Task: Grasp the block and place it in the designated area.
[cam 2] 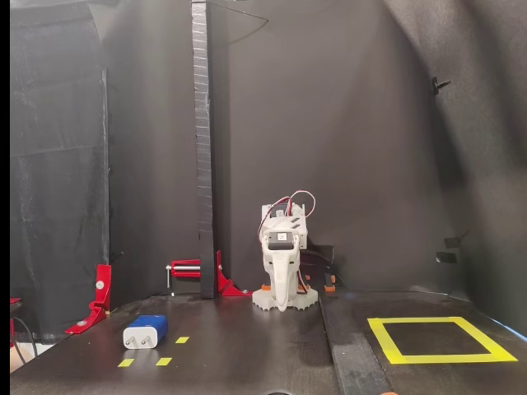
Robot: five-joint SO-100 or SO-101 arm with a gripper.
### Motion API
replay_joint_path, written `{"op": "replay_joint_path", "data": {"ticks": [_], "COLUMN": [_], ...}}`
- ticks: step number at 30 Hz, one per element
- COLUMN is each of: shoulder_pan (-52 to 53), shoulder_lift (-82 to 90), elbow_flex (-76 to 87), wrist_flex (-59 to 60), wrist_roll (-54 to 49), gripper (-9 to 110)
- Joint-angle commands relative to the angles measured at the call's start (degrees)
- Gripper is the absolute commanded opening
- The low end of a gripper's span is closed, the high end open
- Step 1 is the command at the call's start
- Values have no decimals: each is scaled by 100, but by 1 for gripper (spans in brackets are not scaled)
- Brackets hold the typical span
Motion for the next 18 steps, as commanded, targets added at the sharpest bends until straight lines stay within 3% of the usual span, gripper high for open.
{"op": "replay_joint_path", "data": {"ticks": [1,18], "shoulder_pan": [35,0], "shoulder_lift": [35,35], "elbow_flex": [35,35], "wrist_flex": [9,9], "wrist_roll": [18,9], "gripper": [0,0]}}
